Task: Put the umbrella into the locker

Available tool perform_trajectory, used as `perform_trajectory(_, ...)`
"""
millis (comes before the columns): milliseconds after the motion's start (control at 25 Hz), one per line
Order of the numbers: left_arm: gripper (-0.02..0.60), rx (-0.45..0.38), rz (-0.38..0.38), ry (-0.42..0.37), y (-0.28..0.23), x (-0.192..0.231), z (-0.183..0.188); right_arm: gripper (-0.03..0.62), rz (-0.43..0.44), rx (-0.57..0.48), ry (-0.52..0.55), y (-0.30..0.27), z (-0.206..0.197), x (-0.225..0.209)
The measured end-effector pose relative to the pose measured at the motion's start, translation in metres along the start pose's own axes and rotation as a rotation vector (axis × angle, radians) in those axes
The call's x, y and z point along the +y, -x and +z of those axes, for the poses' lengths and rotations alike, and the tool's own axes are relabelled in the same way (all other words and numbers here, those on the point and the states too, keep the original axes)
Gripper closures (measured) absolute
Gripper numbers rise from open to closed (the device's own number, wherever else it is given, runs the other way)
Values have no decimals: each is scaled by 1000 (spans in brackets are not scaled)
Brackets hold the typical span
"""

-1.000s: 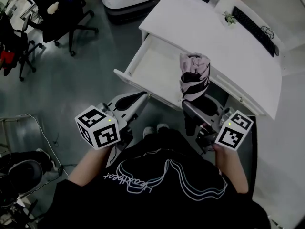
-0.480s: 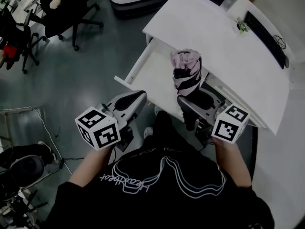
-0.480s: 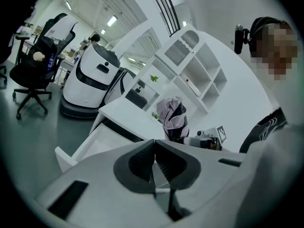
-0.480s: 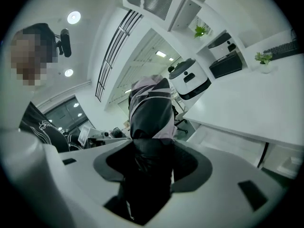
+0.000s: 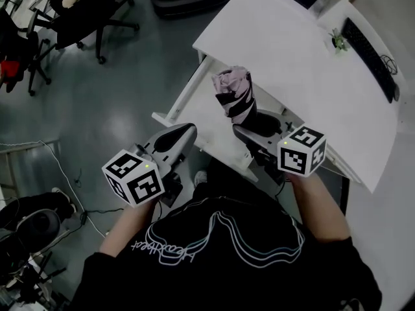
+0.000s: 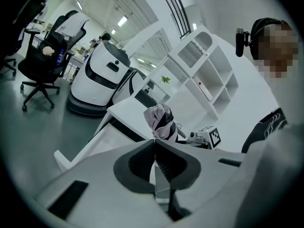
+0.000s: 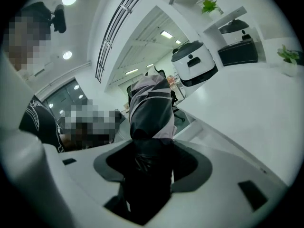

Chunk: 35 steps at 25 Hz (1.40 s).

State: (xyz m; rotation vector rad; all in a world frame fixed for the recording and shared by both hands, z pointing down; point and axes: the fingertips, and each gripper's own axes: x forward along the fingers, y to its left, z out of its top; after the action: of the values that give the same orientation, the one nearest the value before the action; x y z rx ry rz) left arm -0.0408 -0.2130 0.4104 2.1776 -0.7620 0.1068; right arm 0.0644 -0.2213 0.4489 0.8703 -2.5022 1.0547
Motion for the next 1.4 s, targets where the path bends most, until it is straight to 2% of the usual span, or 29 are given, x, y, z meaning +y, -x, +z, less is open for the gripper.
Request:
perform_trajectory(360,575,-1,41,57,-11,33,1,358,-31,187,121,-47,-25,-39)
perform_trajectory(680,575,23,54,92,-18,53,-13,358,-55,278,122,-81,-51,-68)
perform_trajectory(1040,575,23,62,121,-24,76,-22,358,-117,403,154,-112,-92,-107)
perform_trajectory(1400,575,4,43,129,-27,83,-26,358,-213,524,259,-138,-134,-141)
